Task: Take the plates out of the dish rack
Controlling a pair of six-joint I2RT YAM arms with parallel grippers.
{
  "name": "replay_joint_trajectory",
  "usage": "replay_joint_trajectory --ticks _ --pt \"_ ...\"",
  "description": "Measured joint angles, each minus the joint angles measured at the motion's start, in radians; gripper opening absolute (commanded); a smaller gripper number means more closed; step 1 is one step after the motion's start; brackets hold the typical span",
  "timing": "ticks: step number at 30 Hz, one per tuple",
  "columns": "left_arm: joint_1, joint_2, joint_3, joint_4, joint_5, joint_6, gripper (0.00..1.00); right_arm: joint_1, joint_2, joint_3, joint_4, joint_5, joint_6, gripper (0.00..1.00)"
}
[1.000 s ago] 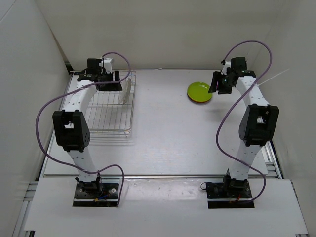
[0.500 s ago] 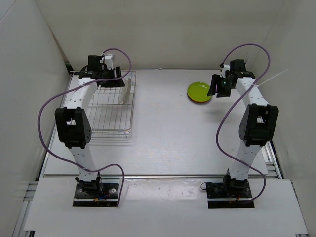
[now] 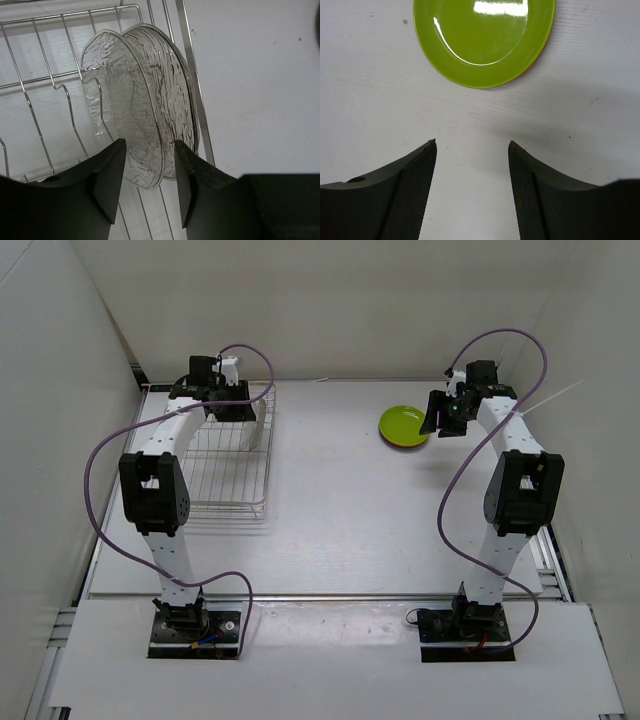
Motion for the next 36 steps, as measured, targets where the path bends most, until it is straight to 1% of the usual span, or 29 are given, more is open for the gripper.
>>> replay_joint_trajectory --ticks 2,3,5,8,11,12,17,18,20,21,31,36 --pt "-0.002 0.003 0.000 0.000 0.001 0.000 0.54 0.000 0.000 0.000 0.000 0.000 0.000 0.63" --pt "-0.002 0.005 0.000 0.001 0.001 0.000 0.49 0.000 0.000 0.000 0.000 0.000 0.000 0.63" --pt "-0.005 0.011 0.000 0.001 0.002 -0.002 0.45 0.000 0.000 -0.001 0.000 0.000 0.000 0.63" --pt "-0.006 0.014 0.001 0.001 0.018 -0.006 0.34 0.000 0.000 -0.002 0.000 0.000 0.000 0.63" --pt "-0.011 0.014 0.003 0.001 0.020 -0.006 0.28 0.000 -0.001 -0.006 0.001 0.000 0.000 0.63" --pt "-0.013 0.014 0.003 0.001 0.020 -0.005 0.28 0.000 -0.001 -0.006 0.001 0.000 0.000 0.63" --pt "-0.013 0.014 0.006 0.000 0.021 -0.013 0.20 0.000 -0.002 -0.007 0.003 0.001 0.000 0.63" --pt "-0.013 0.014 0.008 0.000 0.022 -0.016 0.17 0.000 -0.002 -0.008 0.003 0.001 -0.001 0.63" --pt "-0.014 0.014 0.009 -0.002 0.024 -0.023 0.16 0.000 -0.002 -0.010 0.003 0.001 -0.003 0.63" --pt "-0.014 0.014 0.010 -0.003 0.025 -0.027 0.11 0.000 -0.002 -0.013 0.003 0.002 -0.003 0.63" --pt "-0.014 0.011 0.010 -0.004 0.029 -0.059 0.11 0.000 -0.002 -0.023 0.003 0.008 -0.004 0.63" --pt "-0.014 -0.025 0.021 -0.024 0.029 -0.066 0.11 0.000 -0.002 -0.023 0.003 0.008 -0.010 0.63"
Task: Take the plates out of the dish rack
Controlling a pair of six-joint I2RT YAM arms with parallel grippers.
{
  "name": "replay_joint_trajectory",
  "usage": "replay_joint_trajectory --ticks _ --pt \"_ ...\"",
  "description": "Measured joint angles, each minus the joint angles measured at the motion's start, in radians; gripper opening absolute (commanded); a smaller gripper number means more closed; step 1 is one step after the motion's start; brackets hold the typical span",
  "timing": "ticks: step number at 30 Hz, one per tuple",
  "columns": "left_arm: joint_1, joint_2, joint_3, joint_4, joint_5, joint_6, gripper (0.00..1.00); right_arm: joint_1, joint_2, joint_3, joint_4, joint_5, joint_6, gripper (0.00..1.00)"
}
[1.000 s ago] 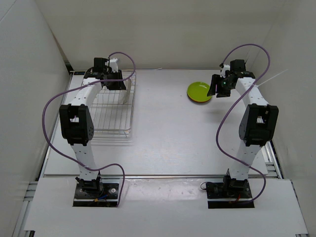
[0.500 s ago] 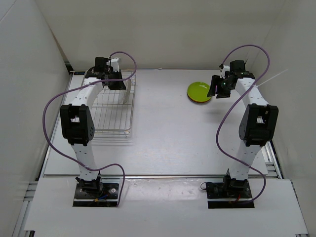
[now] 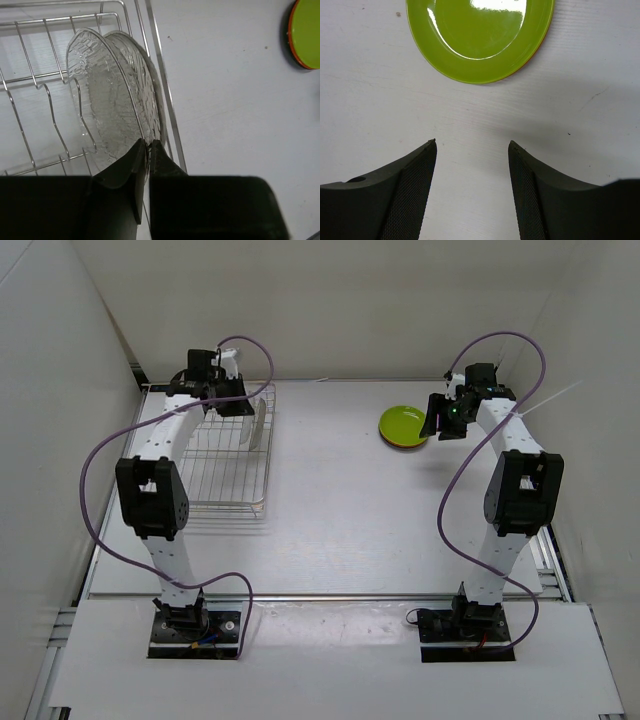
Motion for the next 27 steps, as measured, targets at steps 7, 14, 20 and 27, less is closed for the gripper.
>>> replay_joint_trajectory --ticks 7,14,20,27 --pt "-0.002 -0.083 0.102 -0.067 0.005 0.018 0.11 0.000 0.000 0.000 -0.001 0.000 -0.008 0.63" --pt "-0.058 -0.189 0.203 -0.202 -0.047 0.197 0.11 0.000 -0.017 0.002 -0.016 -0.009 -0.012 0.65" --pt "-0.360 -0.308 0.095 -0.265 -0.336 0.436 0.11 0.000 -0.065 0.050 -0.066 -0.055 -0.014 0.67" --pt "-0.820 -0.509 -0.345 -0.090 -0.875 0.947 0.11 0.001 -0.177 0.151 -0.157 -0.253 -0.070 0.86"
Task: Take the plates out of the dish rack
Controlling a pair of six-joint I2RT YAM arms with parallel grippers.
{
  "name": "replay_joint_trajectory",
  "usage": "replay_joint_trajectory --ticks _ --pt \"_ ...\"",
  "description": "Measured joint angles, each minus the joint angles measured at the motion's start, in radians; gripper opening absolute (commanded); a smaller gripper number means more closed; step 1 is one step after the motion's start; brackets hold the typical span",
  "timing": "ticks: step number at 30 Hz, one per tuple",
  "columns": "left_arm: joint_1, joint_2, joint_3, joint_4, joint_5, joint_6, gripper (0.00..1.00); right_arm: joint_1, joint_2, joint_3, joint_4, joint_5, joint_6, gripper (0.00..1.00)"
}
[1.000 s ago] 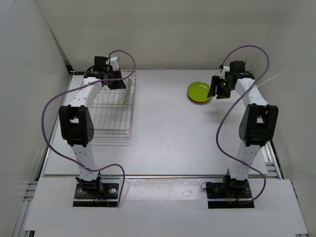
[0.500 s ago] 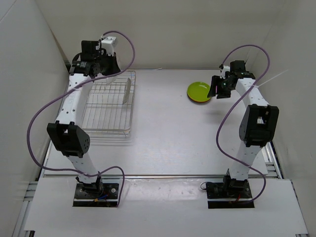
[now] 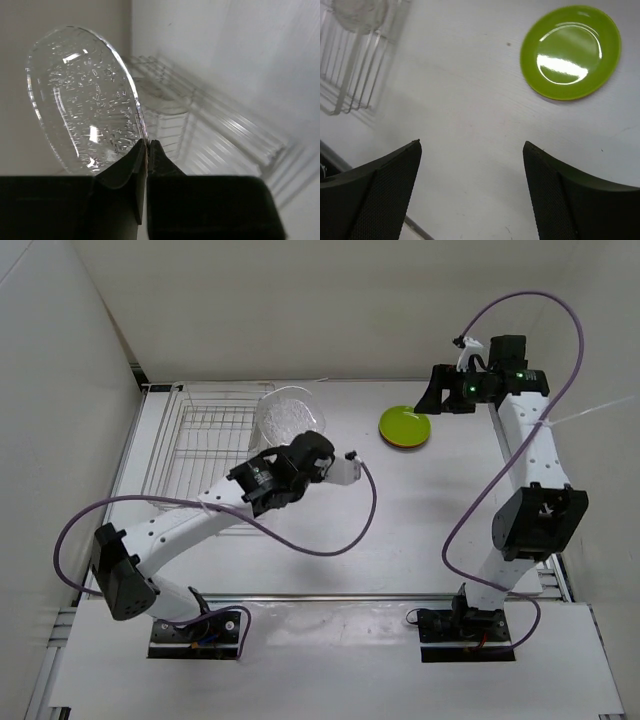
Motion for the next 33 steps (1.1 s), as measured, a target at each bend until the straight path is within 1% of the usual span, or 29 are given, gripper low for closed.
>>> replay_joint_trajectory --ticks 1,3,7,10,13,15,21,22,25,26,28,29,31,32,33 --pt "-0.031 -0.019 -0.048 0.041 -0.059 0.089 0.11 0.003 -0.024 0.003 -0.009 -0.024 -0.005 0.88" --pt "-0.096 -0.037 -0.092 0.089 -0.164 0.249 0.11 0.013 -0.079 0.003 -0.026 -0.067 -0.017 0.91" --pt "-0.250 -0.068 -0.153 0.196 -0.255 0.463 0.11 0.078 -0.204 0.003 -0.046 -0.121 -0.034 0.94" --pt "-0.344 -0.084 -0.171 0.241 -0.282 0.572 0.11 0.149 -0.293 -0.007 -0.045 -0.144 -0.039 0.94" --pt "-0.386 -0.082 -0.171 0.267 -0.299 0.616 0.11 0.195 -0.356 -0.034 -0.040 -0.156 -0.036 0.94" --pt "-0.405 -0.076 -0.169 0.275 -0.309 0.626 0.11 0.201 -0.370 -0.040 -0.037 -0.158 -0.032 0.94" --pt "-0.426 -0.017 -0.132 0.272 -0.324 0.627 0.11 0.202 -0.369 -0.089 -0.024 -0.154 -0.025 0.87" --pt "-0.426 -0.004 -0.120 0.272 -0.324 0.628 0.11 0.203 -0.369 -0.103 -0.021 -0.151 -0.025 0.81" --pt "-0.427 0.032 -0.081 0.275 -0.323 0.627 0.11 0.209 -0.366 -0.132 -0.015 -0.143 -0.024 0.74" --pt "-0.428 0.040 -0.068 0.276 -0.323 0.626 0.11 0.212 -0.362 -0.136 -0.014 -0.142 -0.023 0.66" --pt "-0.428 0.050 -0.053 0.280 -0.321 0.625 0.11 0.220 -0.360 -0.147 -0.004 -0.140 -0.022 0.60" --pt "-0.428 0.053 -0.049 0.280 -0.320 0.625 0.11 0.222 -0.360 -0.150 -0.003 -0.140 -0.022 0.42" --pt "-0.428 0.056 -0.047 0.285 -0.319 0.625 0.11 0.229 -0.357 -0.151 0.003 -0.140 -0.021 0.25" --pt "-0.427 0.058 -0.047 0.287 -0.317 0.624 0.11 0.230 -0.356 -0.151 0.004 -0.141 -0.019 0.11" --pt "-0.427 0.061 -0.045 0.286 -0.315 0.621 0.11 0.232 -0.356 -0.151 0.006 -0.141 -0.016 0.09"
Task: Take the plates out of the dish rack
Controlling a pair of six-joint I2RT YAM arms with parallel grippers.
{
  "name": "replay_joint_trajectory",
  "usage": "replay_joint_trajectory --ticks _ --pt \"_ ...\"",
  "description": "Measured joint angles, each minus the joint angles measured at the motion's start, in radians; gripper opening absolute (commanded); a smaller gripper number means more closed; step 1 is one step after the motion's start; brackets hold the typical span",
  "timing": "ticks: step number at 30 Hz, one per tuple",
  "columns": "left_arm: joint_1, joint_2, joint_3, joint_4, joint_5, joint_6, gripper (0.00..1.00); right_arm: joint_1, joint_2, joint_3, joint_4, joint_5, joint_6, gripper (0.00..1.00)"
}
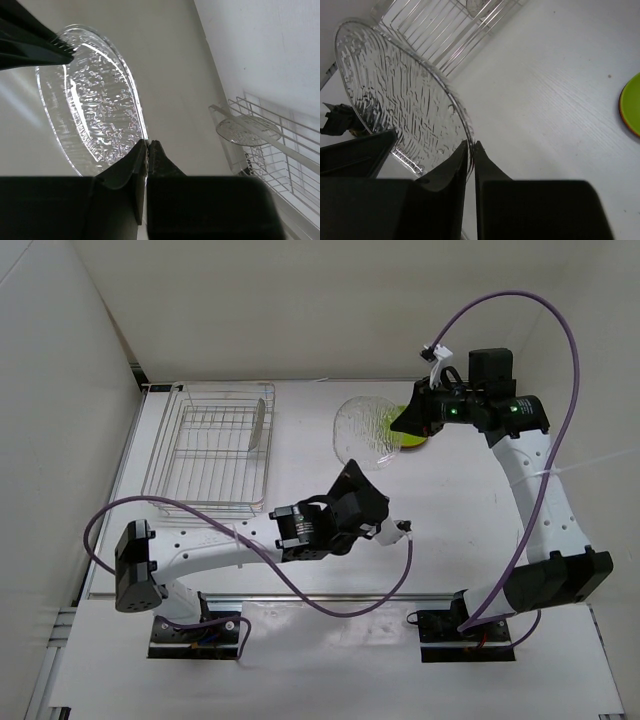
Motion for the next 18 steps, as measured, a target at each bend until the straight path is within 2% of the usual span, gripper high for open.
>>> replay_joint_trajectory --ticks 1,2,3,6,7,9,10,11,13,16,18 --pt "0.003 0.006 0.005 -0.004 0.000 -0.006 0.11 0.001 0.000 0.000 0.005 -0.003 0.008 0.09" --pt "0.008 0.013 0.009 -0.010 0.000 -0.010 0.11 0.001 0.000 0.000 0.011 -0.007 0.014 0.02" --pt "0.013 0.024 0.015 -0.012 0.000 -0.013 0.11 0.001 0.000 0.000 0.016 -0.007 0.017 0.00" --pt "0.028 0.052 0.034 -0.014 0.001 -0.023 0.11 -0.003 0.001 0.000 0.034 0.001 0.025 0.00" --pt "0.033 0.058 0.041 -0.015 0.001 -0.023 0.14 -0.004 0.001 0.000 0.039 0.004 0.026 0.00" --pt "0.039 0.064 0.052 -0.015 0.001 -0.029 0.29 -0.006 0.002 0.000 0.047 0.006 0.029 0.00" --pt "0.043 0.066 0.060 -0.020 0.003 -0.034 0.42 -0.006 0.002 -0.002 0.053 0.004 0.036 0.00" --pt "0.046 0.068 0.065 -0.022 0.004 -0.033 0.68 -0.006 0.002 -0.003 0.058 0.005 0.040 0.00" --pt "0.055 0.076 0.079 -0.021 0.008 -0.050 0.76 -0.004 0.002 -0.011 0.066 0.008 0.055 0.00" --pt "0.064 0.077 0.101 -0.054 0.014 -0.079 0.98 0.003 0.002 -0.039 0.085 0.044 0.099 0.00" --pt "0.067 0.077 0.111 -0.089 0.017 -0.106 1.00 0.004 0.002 -0.064 0.109 0.093 0.143 0.00"
